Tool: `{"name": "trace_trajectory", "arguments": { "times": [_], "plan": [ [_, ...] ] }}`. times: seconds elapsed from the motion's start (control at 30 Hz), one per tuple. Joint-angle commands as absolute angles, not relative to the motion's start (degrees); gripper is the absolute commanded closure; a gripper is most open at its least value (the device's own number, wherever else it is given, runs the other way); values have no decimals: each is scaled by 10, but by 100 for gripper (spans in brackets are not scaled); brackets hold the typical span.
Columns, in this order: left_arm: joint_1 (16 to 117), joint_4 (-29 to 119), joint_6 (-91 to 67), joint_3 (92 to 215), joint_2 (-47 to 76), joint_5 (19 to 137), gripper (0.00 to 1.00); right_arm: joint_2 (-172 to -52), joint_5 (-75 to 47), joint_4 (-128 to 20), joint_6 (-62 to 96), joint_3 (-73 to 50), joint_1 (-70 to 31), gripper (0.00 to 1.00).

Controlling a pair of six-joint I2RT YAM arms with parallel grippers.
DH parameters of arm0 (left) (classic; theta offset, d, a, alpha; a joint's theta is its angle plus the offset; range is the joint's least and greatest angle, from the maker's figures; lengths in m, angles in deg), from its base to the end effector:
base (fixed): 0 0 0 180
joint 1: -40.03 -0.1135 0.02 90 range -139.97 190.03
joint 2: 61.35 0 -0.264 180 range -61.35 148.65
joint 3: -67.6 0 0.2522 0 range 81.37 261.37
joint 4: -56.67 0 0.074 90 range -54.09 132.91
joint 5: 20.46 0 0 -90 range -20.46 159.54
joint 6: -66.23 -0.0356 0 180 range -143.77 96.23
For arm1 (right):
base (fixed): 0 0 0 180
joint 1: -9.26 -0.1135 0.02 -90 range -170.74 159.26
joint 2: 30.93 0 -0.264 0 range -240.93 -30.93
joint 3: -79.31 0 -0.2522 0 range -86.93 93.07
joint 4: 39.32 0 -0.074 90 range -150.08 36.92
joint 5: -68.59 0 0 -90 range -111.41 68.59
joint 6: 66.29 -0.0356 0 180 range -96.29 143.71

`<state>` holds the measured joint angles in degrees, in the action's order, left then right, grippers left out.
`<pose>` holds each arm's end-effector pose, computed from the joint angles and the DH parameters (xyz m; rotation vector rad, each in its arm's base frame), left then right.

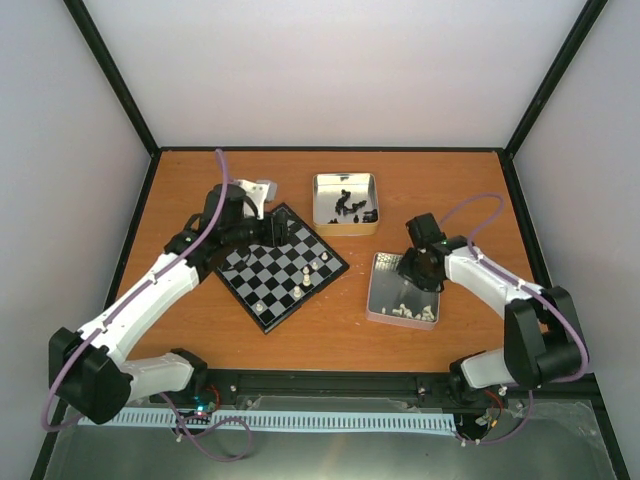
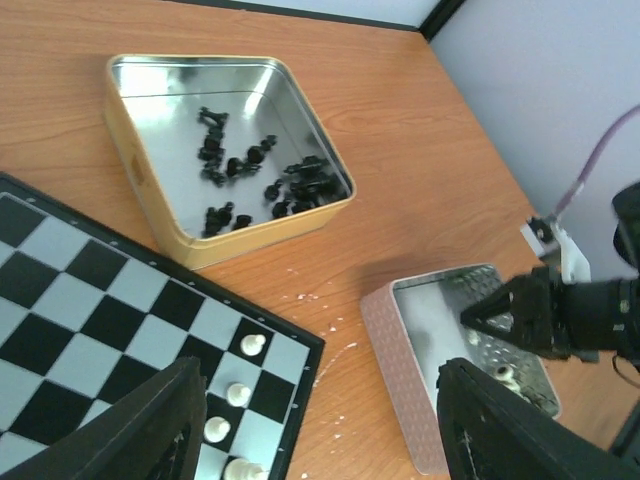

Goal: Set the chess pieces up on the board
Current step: Pick up the chess piece from the storage box, then place the chess piece on the chessboard.

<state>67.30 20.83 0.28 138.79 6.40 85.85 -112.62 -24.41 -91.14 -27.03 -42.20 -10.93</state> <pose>0.2293 -0.1294 0.3150 0.2371 2.2134 -0.8150 0.2277 0.0818 0.1695 0.7721 2.7894 0.1591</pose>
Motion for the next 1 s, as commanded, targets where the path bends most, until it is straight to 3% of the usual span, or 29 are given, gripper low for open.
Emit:
{"name": "trace_trajectory", "arguments": {
  "times": [0.0, 0.2, 0.53, 0.77, 0.97],
  "plan": [
    [675, 315, 0, 1359, 54, 928, 35, -1082, -86, -875, -297, -365, -95, 82],
    [763, 459, -23, 1330, 92, 866, 27, -1076, 120, -665, -534, -404, -102, 81],
    [846, 514, -18, 1368, 211, 860, 26, -1037, 155, -548, -767, -436, -119, 81],
    [849, 516, -11, 1402, 261, 889, 38, -1017, 150, -546, -803, -441, -120, 81],
    [849, 516, -1, 1423, 291, 899, 58, -1019, 142, -567, -778, -425, -121, 80]
  ]
}}
